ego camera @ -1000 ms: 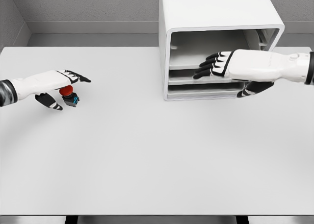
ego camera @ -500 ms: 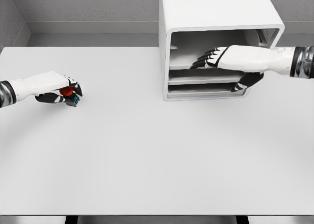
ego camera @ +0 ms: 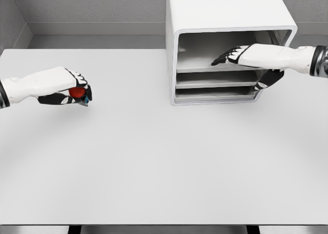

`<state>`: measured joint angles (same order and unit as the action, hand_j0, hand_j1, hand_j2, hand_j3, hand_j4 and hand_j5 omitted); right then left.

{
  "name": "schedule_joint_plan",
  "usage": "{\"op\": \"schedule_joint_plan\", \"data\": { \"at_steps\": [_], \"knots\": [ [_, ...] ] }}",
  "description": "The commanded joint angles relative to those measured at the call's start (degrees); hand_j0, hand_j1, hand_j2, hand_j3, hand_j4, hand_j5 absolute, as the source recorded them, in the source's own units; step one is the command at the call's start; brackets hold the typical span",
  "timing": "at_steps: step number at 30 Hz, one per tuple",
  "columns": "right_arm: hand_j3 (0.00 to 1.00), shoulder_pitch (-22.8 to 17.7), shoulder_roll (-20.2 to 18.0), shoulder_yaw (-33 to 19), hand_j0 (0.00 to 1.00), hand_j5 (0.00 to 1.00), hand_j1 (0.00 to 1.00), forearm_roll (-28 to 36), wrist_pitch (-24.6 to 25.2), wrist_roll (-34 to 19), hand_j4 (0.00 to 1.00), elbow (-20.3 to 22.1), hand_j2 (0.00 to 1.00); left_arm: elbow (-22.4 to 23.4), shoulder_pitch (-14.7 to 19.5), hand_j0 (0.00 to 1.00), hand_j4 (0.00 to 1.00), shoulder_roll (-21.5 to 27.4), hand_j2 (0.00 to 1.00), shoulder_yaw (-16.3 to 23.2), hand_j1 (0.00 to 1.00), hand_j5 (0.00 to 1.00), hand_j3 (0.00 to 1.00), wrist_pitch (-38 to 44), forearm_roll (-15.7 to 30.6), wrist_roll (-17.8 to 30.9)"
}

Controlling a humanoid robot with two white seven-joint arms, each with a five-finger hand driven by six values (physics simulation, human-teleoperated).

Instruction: Slide open multi-storey tabletop storage cabinets and put open load switch and slide close multi-storey tabletop storage cabinets

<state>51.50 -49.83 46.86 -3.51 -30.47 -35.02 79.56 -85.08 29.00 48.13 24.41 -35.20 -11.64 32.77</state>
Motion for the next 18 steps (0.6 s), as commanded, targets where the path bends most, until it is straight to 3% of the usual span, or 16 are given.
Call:
{"op": "schedule_joint_plan", "data": {
  "at_steps": [1,6,18],
  "knots": [
    [1.0,0.0,0.0,0.5,1.0,1.0,1.0,0.3,0.1,0.0,1.0,-1.2,1.0,-3.6,0.0,0.45,0.45,1.7,0.45,-0.1,0.45,0.45,0.45,0.2,3.0,0.0],
    [1.0,0.0,0.0,1.4,1.0,1.0,1.0,0.0,-0.2,0.0,1.0,-1.2,1.0,-7.6,-0.2,0.45,0.45,2.4,0.45,-0.1,0.45,0.45,0.45,0.2,6.5,0.0],
    [1.0,0.0,-0.6,1.9,1.0,1.0,1.0,-1.5,-1.1,0.0,1.0,0.6,1.0,-13.6,0.4,0.44,0.44,2.1,0.44,-0.2,0.44,0.44,0.44,0.2,9.8,0.0]
  ]
}}
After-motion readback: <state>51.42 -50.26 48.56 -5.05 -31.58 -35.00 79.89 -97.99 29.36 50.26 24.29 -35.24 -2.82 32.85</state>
